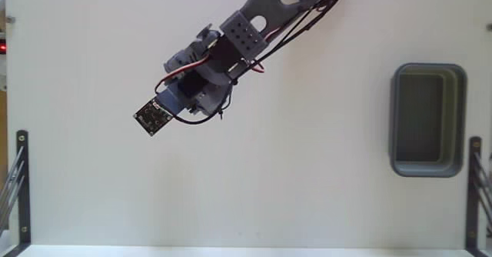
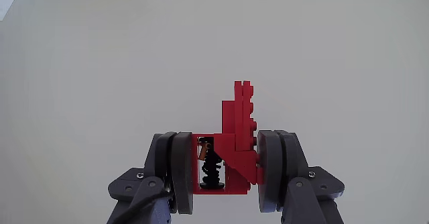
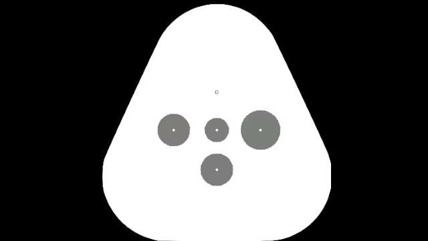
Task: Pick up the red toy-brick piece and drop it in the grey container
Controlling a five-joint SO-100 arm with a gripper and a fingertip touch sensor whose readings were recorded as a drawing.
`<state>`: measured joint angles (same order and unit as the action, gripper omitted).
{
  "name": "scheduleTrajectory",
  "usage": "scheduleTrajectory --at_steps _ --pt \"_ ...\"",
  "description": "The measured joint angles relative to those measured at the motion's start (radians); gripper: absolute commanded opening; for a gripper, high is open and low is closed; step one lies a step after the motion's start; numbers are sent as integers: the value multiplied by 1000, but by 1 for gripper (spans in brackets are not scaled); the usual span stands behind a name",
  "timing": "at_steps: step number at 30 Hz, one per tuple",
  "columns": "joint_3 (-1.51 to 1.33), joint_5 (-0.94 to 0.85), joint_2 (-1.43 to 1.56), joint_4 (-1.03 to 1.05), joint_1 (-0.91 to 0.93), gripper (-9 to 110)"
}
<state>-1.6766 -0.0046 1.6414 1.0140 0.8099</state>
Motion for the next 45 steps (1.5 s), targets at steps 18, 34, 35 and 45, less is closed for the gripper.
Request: scheduleTrajectory --at_steps 18,34,35,45 --pt "391 2 -38 316 3 49" --pt "541 2 -72 414 3 49" --pt "541 2 -72 414 3 49" --pt "541 2 -72 414 -48 49"
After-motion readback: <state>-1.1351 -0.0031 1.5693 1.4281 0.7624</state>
